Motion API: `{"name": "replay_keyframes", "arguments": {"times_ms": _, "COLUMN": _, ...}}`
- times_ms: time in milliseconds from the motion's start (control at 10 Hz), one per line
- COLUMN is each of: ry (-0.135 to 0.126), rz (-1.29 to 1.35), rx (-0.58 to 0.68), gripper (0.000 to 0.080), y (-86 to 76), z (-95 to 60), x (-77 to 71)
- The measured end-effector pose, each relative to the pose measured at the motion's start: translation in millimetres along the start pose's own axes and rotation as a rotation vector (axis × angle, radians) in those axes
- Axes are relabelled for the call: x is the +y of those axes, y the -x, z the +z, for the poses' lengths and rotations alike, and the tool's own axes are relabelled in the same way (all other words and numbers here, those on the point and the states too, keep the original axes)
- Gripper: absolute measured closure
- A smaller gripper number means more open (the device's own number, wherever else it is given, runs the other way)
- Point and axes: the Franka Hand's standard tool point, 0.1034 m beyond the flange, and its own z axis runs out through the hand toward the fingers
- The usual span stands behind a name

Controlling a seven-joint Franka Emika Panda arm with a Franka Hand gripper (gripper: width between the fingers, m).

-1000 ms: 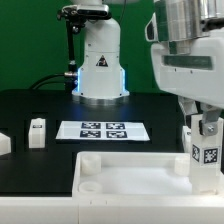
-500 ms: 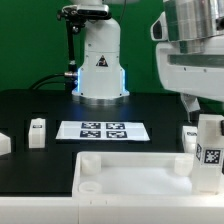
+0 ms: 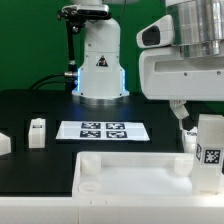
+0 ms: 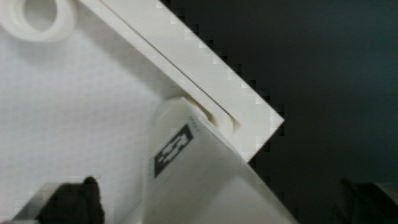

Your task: Assemble desk

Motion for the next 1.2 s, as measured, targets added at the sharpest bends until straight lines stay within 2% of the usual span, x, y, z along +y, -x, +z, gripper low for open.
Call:
{"name": "replay_keyframes", "arguments": {"times_ms": 200, "ry": 0.075, "rz": -0.451, "rx": 0.038, "gripper": 0.015, "y": -2.2, "z": -2.9, "x": -8.0}}
{"name": "replay_keyframes", "arguments": {"times_ms": 400, "ry": 0.064, "rz": -0.428, "rx": 0.043, "gripper": 0.015, "y": -0.9, "z": -0.8, "x": -9.3}}
{"name": "replay_keyframes", "arguments": {"times_ms": 600, "ry": 0.065, "rz": -0.423, "rx": 0.044, "gripper": 0.042, "y": -1.5, "z": -0.9, "x": -8.8}}
{"name": "replay_keyframes", "arguments": {"times_ms": 700, "ry": 0.066, "rz": -0.346, "rx": 0.048, "gripper": 0.0496, "y": -4.1, "z": -1.5, "x": -6.3}}
{"name": "replay_keyframes", "arguments": {"times_ms": 900, "ry": 0.061, "rz": -0.159, "rx": 0.055, "gripper": 0.0496, "y": -5.0, "z": -1.8, "x": -5.5}}
{"name": "replay_keyframes", "arguments": {"times_ms": 1000, "ry": 0.058, "rz": 0.015, "rx": 0.063, "gripper": 0.0496, "y": -2.7, "z": -1.4, "x": -4.0}}
{"name": "replay_keyframes", "arguments": {"times_ms": 1200, "ry": -0.006, "rz": 0.41, "rx": 0.083, "gripper": 0.0496, "y": 2.5, "z": -0.3, "x": -3.0}}
